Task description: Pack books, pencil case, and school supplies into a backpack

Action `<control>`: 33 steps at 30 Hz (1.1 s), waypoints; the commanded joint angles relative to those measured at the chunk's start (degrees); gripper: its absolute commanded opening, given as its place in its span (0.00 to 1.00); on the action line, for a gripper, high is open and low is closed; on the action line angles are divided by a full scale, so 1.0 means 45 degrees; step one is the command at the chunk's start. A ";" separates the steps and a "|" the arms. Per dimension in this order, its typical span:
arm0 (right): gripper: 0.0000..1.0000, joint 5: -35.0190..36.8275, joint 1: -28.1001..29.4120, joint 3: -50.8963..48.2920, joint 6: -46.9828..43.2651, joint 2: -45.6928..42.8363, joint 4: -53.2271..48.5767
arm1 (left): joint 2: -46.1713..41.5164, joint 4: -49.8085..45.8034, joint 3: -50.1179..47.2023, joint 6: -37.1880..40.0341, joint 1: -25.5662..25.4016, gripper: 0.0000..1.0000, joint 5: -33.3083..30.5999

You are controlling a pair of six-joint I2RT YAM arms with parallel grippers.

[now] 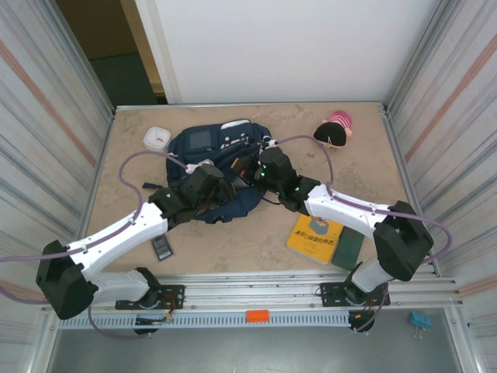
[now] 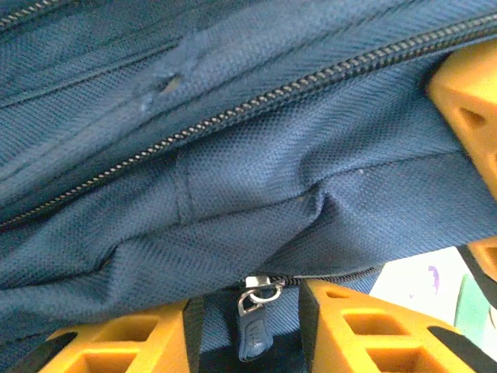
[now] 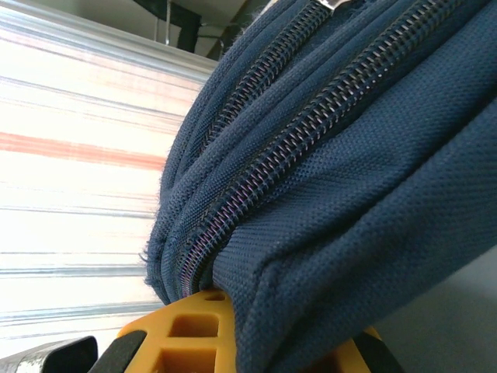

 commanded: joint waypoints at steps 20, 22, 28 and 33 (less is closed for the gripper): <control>0.00 -0.0077 0.0256 0.0363 -0.2093 -0.1193 -0.0757 | -0.1425 0.0233 -0.0415 -0.1352 0.0777 0.00 0.1351; 0.00 -0.0386 0.0249 0.0304 -0.2562 -0.1127 -0.0565 | -0.1563 0.0986 -0.0741 -0.1565 0.1406 0.00 0.2662; 0.00 -0.1585 0.0245 0.0272 -0.3595 -0.0921 -0.0297 | -0.1488 0.1122 -0.0794 -0.0753 0.2403 0.00 0.4867; 0.00 -0.2009 0.0157 0.0416 -0.3949 -0.0999 -0.0692 | -0.1460 -0.1183 -0.0078 0.1835 0.2561 0.00 0.4481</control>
